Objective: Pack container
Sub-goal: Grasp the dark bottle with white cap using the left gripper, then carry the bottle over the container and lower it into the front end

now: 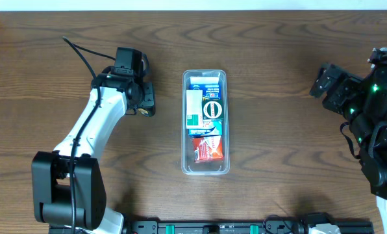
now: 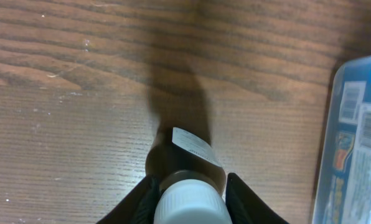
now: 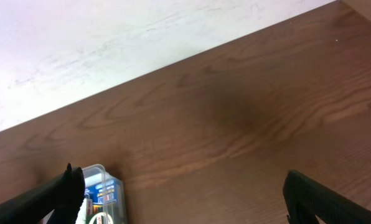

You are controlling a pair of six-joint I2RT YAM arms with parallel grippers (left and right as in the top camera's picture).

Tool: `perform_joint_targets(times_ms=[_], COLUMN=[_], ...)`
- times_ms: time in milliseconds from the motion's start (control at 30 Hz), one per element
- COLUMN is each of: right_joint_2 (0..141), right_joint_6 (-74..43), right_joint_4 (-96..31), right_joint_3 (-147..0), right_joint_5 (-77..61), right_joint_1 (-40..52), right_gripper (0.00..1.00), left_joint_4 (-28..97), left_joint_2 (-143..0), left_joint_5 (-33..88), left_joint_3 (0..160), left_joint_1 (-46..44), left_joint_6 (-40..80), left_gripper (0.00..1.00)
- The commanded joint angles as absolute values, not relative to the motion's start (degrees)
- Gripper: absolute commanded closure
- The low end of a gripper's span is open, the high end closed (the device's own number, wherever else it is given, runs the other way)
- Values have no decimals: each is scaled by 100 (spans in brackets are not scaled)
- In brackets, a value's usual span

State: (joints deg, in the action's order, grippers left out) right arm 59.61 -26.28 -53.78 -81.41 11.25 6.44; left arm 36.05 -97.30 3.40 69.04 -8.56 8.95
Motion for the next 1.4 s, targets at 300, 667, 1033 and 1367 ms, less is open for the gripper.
perform_joint_targets(times_ms=[300, 667, 1033, 1367], right_joint_2=[5964, 5964, 5964, 5964], right_joint_6=[-2585, -2585, -2585, -2585], right_joint_4=[-5380, -5380, -5380, -5380], right_joint_3=[-8154, -8154, -8154, -8154], right_joint_5=[1160, 1160, 1160, 1160], right_joint_1=[596, 596, 596, 596], right_gripper=[1, 1, 1, 1], left_joint_4=[4121, 5105, 5402, 5389], left_joint_2=[-8897, -6683, -6451, -7846], left_joint_5=[307, 344, -270, -1120], left_joint_3=[6904, 6904, 6853, 6853], left_joint_1=[-972, -2005, -4132, -5400], left_joint_6=[864, 2174, 4136, 5428], left_gripper=[75, 85, 85, 85])
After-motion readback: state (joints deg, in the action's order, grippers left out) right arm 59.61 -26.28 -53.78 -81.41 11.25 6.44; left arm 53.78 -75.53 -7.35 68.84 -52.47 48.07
